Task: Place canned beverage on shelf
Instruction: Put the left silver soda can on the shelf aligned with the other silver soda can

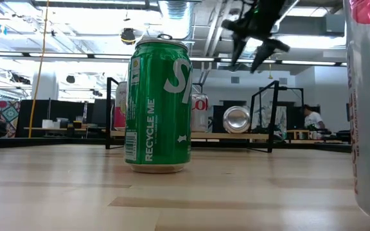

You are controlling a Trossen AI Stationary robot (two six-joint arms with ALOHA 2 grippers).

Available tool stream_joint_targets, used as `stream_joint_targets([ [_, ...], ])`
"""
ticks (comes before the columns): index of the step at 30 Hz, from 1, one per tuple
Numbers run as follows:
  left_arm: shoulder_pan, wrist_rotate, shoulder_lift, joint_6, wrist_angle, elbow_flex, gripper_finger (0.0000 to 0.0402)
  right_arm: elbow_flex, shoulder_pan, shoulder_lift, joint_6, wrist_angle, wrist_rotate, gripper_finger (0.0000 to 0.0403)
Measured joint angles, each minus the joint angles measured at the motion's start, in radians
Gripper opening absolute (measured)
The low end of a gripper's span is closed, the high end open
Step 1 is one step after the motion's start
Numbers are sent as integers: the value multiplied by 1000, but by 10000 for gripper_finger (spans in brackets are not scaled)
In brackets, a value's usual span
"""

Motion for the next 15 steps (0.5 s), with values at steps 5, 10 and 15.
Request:
stream_joint_targets([
  [5, 0, 0, 0, 0, -7, 0, 341, 16, 2, 135, 20, -33, -6, 260],
  [10, 0, 0, 0, 0, -42, 0, 341, 46, -14, 207, 30, -24, -45, 260],
  [15, 0, 0, 0, 8, -57, 0, 341, 76, -22, 280, 68, 9, -121, 260],
])
